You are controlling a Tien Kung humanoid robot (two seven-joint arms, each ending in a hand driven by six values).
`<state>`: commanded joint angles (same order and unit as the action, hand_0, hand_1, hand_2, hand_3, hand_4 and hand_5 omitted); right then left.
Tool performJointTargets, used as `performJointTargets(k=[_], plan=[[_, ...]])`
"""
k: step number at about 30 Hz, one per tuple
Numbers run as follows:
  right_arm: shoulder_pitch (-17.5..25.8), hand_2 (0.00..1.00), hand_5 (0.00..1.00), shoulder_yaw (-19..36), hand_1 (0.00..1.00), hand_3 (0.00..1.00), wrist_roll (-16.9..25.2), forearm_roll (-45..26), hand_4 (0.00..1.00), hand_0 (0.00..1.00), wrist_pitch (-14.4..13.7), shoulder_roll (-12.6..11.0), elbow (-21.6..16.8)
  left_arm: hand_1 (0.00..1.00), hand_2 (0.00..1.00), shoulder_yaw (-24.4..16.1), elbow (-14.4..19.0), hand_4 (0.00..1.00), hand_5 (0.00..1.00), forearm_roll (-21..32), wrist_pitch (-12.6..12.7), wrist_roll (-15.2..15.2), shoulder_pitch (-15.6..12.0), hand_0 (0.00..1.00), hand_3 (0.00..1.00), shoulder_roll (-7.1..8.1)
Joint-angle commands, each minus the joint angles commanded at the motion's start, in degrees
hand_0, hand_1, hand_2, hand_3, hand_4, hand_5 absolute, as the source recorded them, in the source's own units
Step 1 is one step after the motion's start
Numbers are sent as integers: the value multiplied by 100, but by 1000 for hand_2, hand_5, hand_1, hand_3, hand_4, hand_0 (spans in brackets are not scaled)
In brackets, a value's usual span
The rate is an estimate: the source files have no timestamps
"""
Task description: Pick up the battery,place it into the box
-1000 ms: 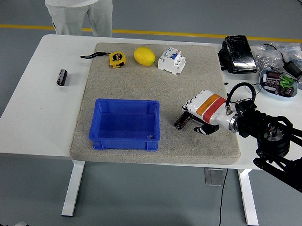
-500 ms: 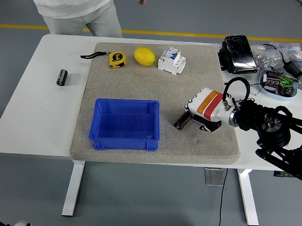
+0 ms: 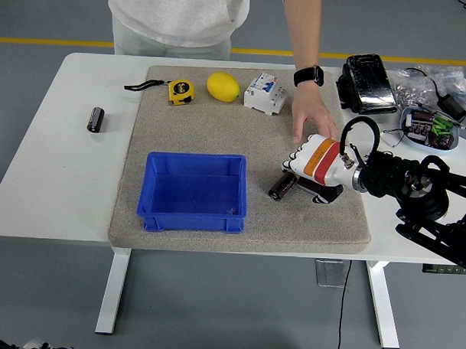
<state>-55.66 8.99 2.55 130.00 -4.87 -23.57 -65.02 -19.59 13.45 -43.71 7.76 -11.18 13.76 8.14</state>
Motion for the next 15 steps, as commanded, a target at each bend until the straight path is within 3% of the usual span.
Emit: performJointTargets(k=[5,6,11,12,15], plan=[[-39,742,219,-55,600,795,80,0,986,389,-82,14,205,738,799,-10,3,649,528,-25,-7,-3,5,739,640,-1],[-34,709,210,-41,585,688,97,0,954,378,-124,13,260,741,800,-3,4,649,529,-18,-6,-1,9,740,639,-2],[-34,709,210,-62,585,688,168,0,954,378,-245,-36,315,741,800,11,6,649,529,4,-6,9,15,740,639,2],[-30,666,196,-67,571,628,178,0,919,369,-263,-44,312,739,800,11,7,649,528,-1,-8,9,16,740,639,2],[-10,666,196,-76,571,628,187,0,919,369,-275,-74,257,739,800,15,9,649,528,-2,-14,12,13,740,639,3]])
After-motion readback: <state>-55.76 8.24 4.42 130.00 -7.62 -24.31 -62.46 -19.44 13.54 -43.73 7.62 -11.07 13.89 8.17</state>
